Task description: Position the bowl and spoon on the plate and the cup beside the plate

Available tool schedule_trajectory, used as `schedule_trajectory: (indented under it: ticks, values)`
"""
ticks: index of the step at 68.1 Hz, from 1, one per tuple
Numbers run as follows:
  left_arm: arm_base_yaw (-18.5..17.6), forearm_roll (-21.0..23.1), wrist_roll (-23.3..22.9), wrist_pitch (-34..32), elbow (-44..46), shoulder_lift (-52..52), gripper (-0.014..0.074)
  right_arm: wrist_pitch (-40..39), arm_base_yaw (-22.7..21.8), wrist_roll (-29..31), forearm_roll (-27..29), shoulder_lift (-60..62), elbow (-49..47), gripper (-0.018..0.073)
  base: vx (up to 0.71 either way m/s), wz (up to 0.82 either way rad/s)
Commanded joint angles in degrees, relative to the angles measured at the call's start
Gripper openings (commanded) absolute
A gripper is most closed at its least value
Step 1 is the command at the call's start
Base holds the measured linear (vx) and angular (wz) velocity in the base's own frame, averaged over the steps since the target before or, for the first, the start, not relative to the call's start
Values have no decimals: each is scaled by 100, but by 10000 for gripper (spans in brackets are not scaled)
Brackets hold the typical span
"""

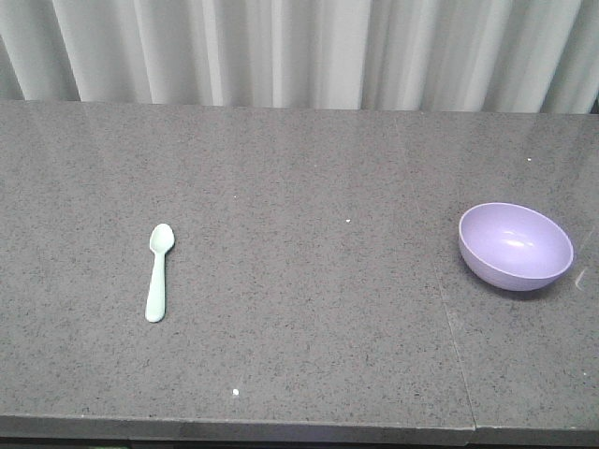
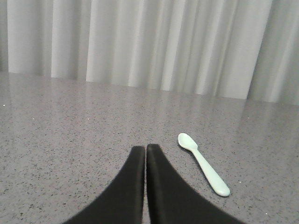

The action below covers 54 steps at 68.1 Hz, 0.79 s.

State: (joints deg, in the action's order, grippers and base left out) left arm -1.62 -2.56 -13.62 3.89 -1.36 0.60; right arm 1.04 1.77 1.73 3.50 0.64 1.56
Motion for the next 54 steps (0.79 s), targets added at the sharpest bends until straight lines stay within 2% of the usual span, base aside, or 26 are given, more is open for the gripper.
schedule_trajectory:
  ticks: [1, 54]
  values:
    - [-47, 42, -46, -428, 106, 83, -6, -405, -38, 41, -2, 40, 57, -11, 0, 0]
    - [-47, 42, -50, -452, 130, 83, -6, -438, -38, 41, -2, 40, 57, -11, 0, 0]
